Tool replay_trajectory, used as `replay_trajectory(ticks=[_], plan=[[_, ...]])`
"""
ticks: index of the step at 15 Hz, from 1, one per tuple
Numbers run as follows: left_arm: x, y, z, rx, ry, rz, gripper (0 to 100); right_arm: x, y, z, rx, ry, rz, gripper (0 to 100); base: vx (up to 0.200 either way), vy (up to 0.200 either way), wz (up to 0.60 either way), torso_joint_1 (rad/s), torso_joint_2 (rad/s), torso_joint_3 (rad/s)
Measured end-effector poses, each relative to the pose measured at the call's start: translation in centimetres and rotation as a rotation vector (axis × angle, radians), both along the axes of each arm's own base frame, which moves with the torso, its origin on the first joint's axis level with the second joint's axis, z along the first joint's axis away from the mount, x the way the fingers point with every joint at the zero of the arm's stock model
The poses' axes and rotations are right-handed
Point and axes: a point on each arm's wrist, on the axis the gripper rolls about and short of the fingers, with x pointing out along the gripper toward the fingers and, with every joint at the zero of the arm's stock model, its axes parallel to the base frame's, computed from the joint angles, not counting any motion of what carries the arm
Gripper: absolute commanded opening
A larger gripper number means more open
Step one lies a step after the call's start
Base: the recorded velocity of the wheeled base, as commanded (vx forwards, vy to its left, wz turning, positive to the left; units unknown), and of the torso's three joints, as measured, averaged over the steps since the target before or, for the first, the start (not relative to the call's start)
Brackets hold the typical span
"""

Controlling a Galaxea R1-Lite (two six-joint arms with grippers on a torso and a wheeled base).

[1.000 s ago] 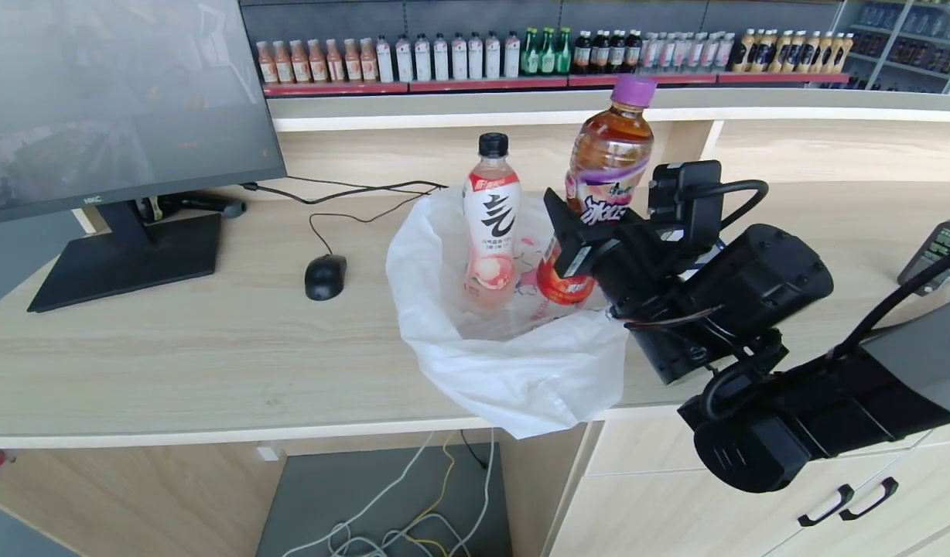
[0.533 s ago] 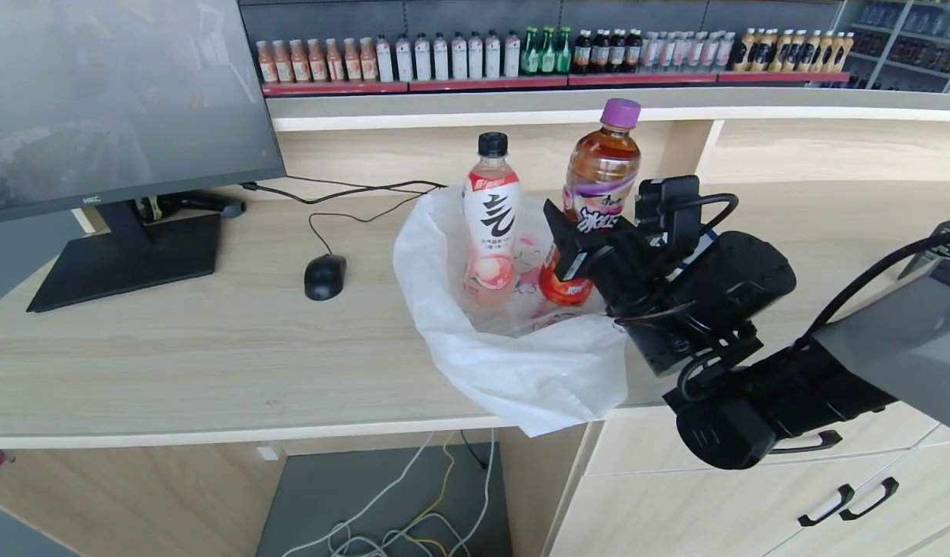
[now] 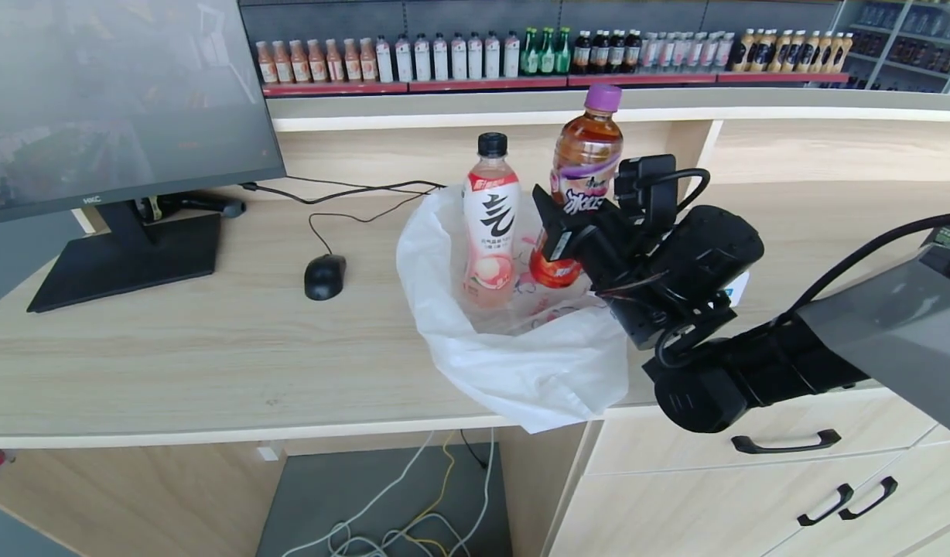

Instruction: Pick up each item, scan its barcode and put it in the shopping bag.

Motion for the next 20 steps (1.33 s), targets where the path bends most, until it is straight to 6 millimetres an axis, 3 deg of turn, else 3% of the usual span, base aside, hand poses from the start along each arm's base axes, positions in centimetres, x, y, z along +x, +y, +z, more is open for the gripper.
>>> replay_trajectory(ticks=[9, 20], plan=[[0.0, 0.0, 0.0, 0.000, 0.000, 0.000, 100, 0.9, 0.5, -2.5, -0.036, 0.053, 0.005, 0, 0.000, 0.000, 0.00, 0.000, 0.00, 0.000], [0.0, 0.0, 0.0, 0.000, 0.000, -0.001, 100, 1.1, 0.8, -3.2, -0.043, 0.062, 0.007, 0, 0.000, 0.000, 0.00, 0.000, 0.00, 0.000]])
